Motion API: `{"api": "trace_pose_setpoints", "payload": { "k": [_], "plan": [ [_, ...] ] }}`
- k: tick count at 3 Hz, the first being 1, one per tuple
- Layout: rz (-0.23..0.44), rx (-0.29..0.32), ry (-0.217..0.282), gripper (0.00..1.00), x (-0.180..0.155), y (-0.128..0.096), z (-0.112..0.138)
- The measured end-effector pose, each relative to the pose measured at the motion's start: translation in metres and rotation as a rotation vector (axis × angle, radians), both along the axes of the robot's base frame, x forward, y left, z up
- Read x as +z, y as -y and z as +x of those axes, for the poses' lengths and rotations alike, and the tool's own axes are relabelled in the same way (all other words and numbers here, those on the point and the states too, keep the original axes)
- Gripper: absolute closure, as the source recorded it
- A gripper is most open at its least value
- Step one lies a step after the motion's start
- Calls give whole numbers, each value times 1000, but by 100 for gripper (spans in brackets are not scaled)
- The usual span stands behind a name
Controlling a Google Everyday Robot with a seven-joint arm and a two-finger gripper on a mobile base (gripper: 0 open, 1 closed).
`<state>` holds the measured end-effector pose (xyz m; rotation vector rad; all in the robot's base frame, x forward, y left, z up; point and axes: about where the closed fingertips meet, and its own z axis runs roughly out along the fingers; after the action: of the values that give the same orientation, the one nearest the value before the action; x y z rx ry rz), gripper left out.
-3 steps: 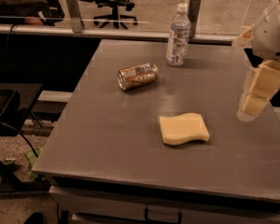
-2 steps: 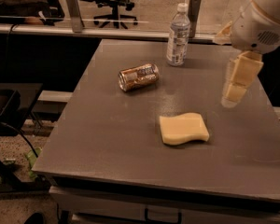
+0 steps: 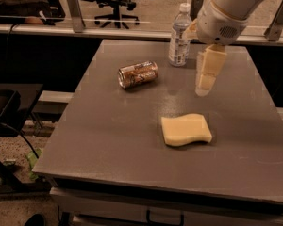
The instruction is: Place orange can upright
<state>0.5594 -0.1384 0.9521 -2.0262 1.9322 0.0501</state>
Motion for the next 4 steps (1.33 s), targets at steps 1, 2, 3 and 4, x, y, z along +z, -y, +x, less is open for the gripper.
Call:
{"api": "trace_pose_setpoints", "payload": {
  "k": [1,2,3,4],
  "plan": [
    [-18,64,8,0,-4,-23,19],
    [-37,122,13,0,-8,-46,34],
    [-56,165,13,0,-14,-65,46],
    [-85,207,13,0,-23,-81,59]
  ]
}}
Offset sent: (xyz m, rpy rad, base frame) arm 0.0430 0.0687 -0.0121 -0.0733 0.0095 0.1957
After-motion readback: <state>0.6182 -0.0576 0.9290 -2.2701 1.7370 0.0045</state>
